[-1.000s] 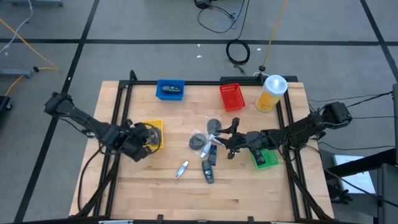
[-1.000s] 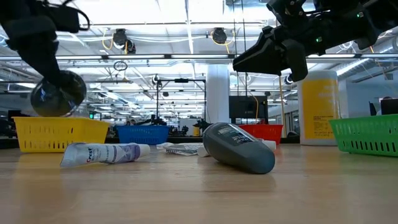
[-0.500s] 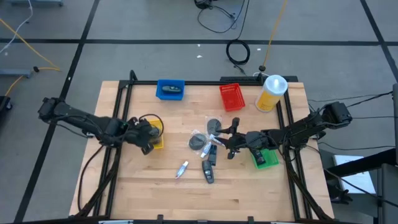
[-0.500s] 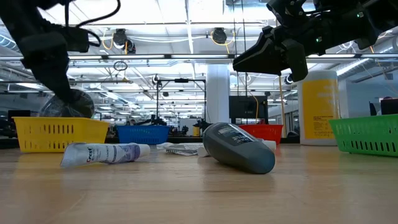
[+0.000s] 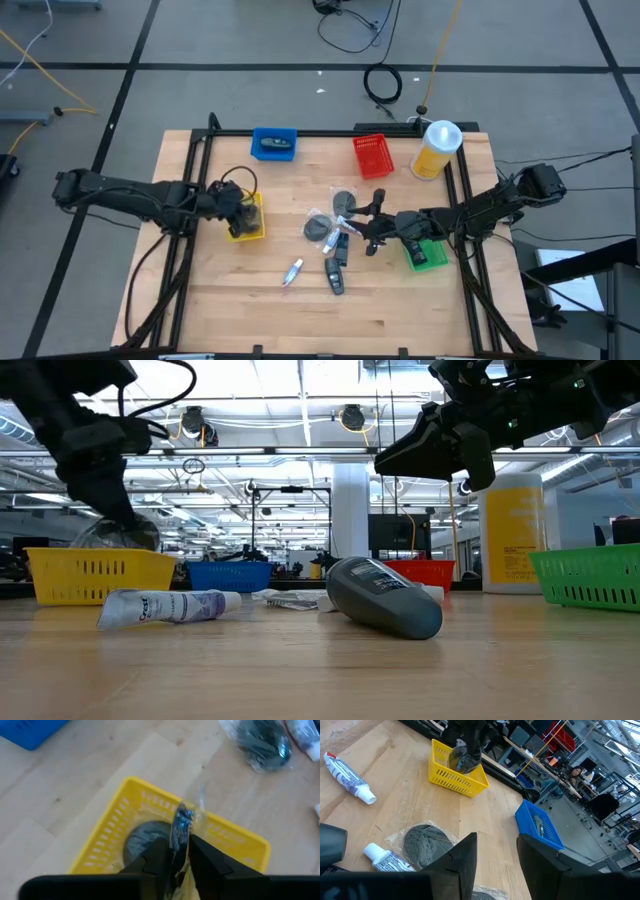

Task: Pick & Place Travel size toiletries
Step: Put the black hairbrush into the yellow bin

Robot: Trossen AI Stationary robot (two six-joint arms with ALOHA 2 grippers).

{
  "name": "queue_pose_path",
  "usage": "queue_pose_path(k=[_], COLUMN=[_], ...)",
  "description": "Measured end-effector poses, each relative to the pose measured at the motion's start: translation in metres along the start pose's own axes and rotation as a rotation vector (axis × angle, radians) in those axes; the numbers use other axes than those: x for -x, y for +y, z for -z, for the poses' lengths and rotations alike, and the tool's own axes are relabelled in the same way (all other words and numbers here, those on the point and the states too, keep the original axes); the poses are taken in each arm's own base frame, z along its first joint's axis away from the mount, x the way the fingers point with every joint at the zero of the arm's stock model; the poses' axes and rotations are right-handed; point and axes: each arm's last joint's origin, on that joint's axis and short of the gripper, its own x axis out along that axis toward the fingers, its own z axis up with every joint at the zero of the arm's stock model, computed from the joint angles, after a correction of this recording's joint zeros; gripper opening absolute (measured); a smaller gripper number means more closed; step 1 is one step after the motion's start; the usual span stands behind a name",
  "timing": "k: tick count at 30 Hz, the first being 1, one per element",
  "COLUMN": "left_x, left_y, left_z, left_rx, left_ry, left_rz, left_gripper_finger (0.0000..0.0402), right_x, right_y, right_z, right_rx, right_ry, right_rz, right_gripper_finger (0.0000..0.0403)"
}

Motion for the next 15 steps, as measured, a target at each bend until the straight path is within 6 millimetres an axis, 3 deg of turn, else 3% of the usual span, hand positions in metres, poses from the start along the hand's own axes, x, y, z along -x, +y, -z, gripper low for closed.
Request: queue_pose_path(k=[9,12,15], left_x=[-0.0015,-0.003,-0.0064], left_y=[0.0105,0.0115,0.0114], left_z=[-0.0053,-0.0058,-0.0052], left_rx=[0.034,0.064,0.09], left_ry=[-0.015,-0.009,0.019], left_rz=[-0.054,-0.063,-0.072], left_gripper_finger=[0.02,0.0199,0.0166], right_x=[0.0,0.0,0.0], right_y=[0.0,0.0,0.0001], right_z=[0.0,0.0,0.0], right_rx=[0.0,0.0,-0.002], right_ry=[0.0,0.0,0.0], right_rz=[0.0,0.0,0.0], right_gripper_finger=[0.0132,0.0132,0.0132])
